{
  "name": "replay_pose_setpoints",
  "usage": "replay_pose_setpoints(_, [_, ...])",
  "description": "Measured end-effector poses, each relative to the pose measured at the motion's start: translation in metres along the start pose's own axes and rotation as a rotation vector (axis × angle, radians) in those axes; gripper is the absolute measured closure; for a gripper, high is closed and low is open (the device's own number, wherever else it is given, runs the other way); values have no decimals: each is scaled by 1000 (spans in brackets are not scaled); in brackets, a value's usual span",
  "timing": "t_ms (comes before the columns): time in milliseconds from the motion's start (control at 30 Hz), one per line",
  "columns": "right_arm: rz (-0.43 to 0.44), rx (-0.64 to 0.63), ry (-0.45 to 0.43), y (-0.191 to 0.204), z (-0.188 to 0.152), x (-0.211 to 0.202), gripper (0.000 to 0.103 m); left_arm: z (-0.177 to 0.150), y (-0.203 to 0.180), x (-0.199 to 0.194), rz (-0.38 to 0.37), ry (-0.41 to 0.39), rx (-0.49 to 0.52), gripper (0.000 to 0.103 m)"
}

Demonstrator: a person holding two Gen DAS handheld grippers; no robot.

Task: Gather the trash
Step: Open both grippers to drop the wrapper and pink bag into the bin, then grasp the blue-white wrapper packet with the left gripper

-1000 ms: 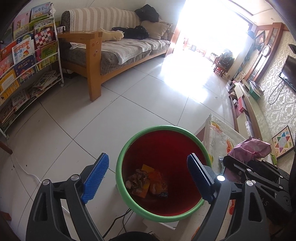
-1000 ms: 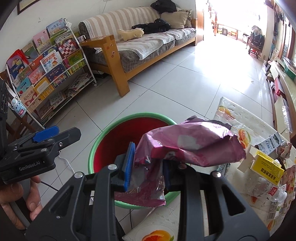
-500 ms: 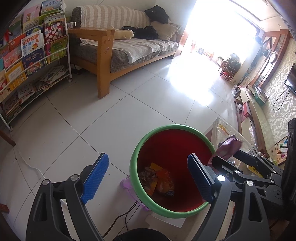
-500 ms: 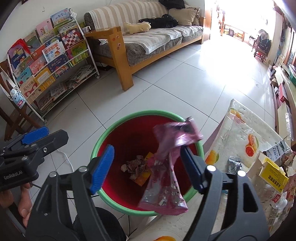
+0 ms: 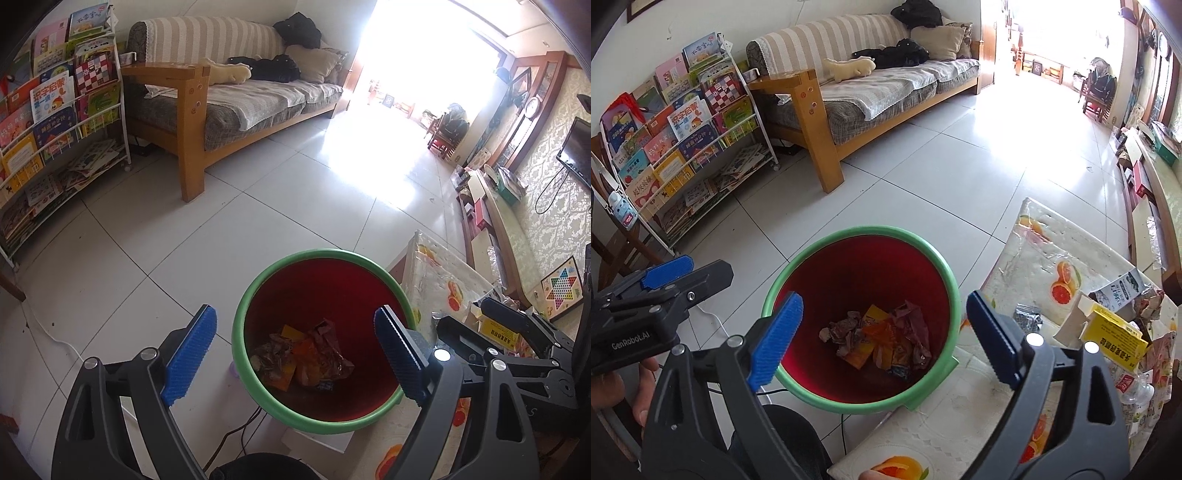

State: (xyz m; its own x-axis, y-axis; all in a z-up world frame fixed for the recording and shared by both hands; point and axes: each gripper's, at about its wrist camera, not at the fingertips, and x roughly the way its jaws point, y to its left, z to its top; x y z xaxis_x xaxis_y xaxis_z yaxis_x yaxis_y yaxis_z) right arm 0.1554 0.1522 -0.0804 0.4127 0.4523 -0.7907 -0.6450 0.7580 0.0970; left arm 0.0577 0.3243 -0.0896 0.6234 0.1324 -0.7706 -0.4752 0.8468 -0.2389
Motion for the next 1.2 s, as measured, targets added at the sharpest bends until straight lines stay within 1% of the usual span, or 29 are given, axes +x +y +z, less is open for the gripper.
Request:
replay_pose_setpoints(100, [-11, 18, -15, -13, -7, -14, 12, -1, -12, -4, -6, -7, 21, 15])
replay_pose_setpoints(300, [-53, 79, -55, -51, -30, -55, 8, -8, -55, -10, -61, -11, 91, 13])
replay_pose_setpoints(400, [-99, 115, -76, -77, -46, -76, 5, -15, -83, -11, -96, -7, 136, 8])
replay_pose_setpoints(600, [-199, 200, -78, -136, -85, -106, 5, -33, -144, -8, -166, 12, 235, 8])
replay_pose_setpoints(700, [-234, 233, -63, -162, -107, -115, 5, -44, -172, -3, -179, 18, 275, 8])
replay_pose_setpoints(800, [-272, 269, -72, -187, -126, -128, 5, -52, -197, 6, -175, 44, 300, 8])
replay_pose_setpoints(900, [-310, 303, -87, -212, -144, -139, 5, -58, -219, 16, -155, 72, 341, 8])
replay_pose_setpoints(1000, [-324, 345, -82, -234, -157, -145, 5, -61, -235, 28, -141, 92, 375, 8])
replay_pose_setpoints(1067, [-343, 358, -85, -247, -166, -148, 5, -62, -243, 36, -169, 107, 376, 8])
replay_pose_setpoints(1200, [-371, 344, -77, -263, -179, -150, 5, -65, -254, 53, -147, 93, 373, 8])
